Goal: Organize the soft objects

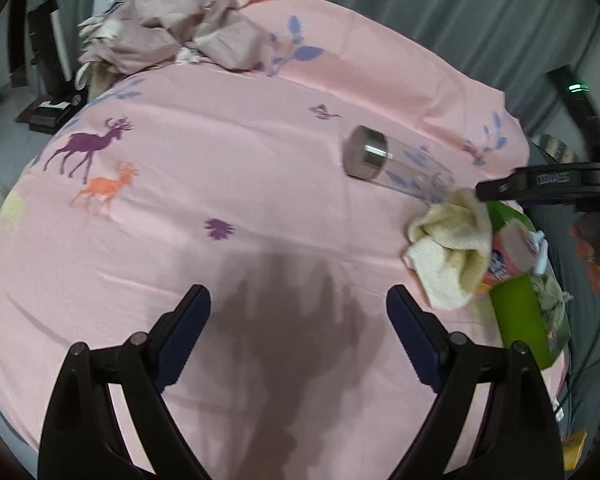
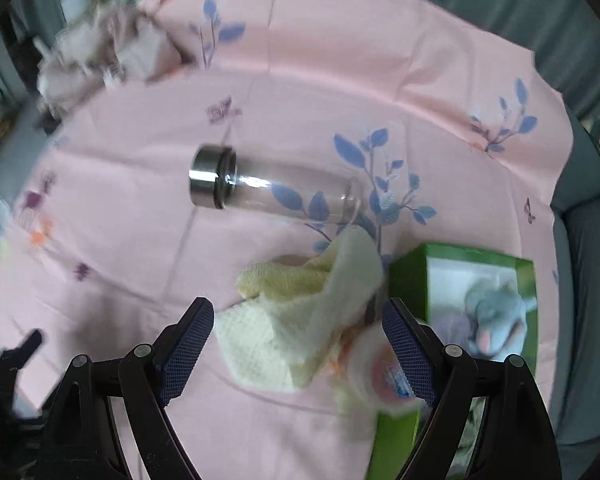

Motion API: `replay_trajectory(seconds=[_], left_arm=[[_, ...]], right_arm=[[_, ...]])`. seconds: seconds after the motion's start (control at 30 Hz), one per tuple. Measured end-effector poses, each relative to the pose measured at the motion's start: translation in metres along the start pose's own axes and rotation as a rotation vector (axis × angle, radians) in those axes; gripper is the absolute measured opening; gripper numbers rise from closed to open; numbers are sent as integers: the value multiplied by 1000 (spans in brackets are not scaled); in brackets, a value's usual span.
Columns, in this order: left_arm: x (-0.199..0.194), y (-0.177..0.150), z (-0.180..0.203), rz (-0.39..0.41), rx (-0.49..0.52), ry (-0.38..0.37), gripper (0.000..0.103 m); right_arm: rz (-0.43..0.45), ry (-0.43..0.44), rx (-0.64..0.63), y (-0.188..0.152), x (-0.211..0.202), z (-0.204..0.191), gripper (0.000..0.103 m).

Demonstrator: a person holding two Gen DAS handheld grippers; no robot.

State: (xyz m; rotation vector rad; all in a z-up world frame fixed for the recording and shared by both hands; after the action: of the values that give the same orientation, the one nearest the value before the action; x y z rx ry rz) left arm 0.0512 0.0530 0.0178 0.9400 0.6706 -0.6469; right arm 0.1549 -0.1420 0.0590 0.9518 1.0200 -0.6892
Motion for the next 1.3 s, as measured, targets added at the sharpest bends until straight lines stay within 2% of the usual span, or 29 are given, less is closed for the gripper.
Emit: replay_trajectory(seconds=[0.13, 0.3, 0.33, 0.37, 0.4, 0.47, 0.53, 0.6, 0.73, 0.87, 0.97, 1.03, 1.13, 1.2, 1.3], left_arm=[[-1, 2, -5, -26, -48, -41, 89], [-6, 6, -5, 0, -37, -35, 89], [-6, 6, -6, -1, -40, -37, 89], [-6, 7, -6, -4, -45, -41, 89], [-6, 7, -7, -7, -50, -46, 89], [-7, 7, -8, -6, -52, -47, 89], [-8, 8, -8, 2, -50, -42, 89], [-9, 9, -9, 8, -51, -41, 89], [-11, 12, -12, 19, -61, -36, 89], [-12, 14, -18, 26, -83, -24, 89], [-13, 16, -21, 30, -98, -22, 89], [-14, 18, -25, 34, -111, -16, 89], [-15, 20, -29, 38, -125, -12, 89], [-17, 20, -30, 39, -127, -13, 89], [-16, 20, -28, 40, -122, -9, 89]], right_arm=[[-178, 2, -14, -1, 47, -1, 87], [-279, -37, -22, -5, 84, 3, 87], [-283, -49, -24, -4, 86, 5, 84], [-279, -59, -23, -3, 87, 7, 72], [-273, -65, -22, -2, 88, 8, 65], [-263, -52, -27, -2, 89, 6, 39], [-253, -56, -45, -1, 88, 3, 24], [-220, -74, -56, 0, 82, 1, 20], [-117, -4, -33, 9, 56, -7, 19], [44, 83, -55, 16, 0, -29, 19], [159, 65, -98, 15, -35, -45, 19], [218, 83, -114, 7, -51, -58, 19], [251, 144, -179, -16, -60, -88, 19], [239, 152, -212, -31, -55, -104, 19], [228, 48, -240, -53, -37, -119, 19]])
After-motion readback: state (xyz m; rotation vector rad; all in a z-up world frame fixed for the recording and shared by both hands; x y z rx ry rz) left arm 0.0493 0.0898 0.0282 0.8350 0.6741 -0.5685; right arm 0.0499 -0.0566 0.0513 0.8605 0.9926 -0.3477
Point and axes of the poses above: each gripper's, at about its wrist camera, not at the fingertips, and x roughly the way its jaws point, z to its right, y to its top, the point moved 9 cm from there along x, roughly the way its jaws point, and after that the axes turned 12 degrees about -x, right-handed, at the moved point
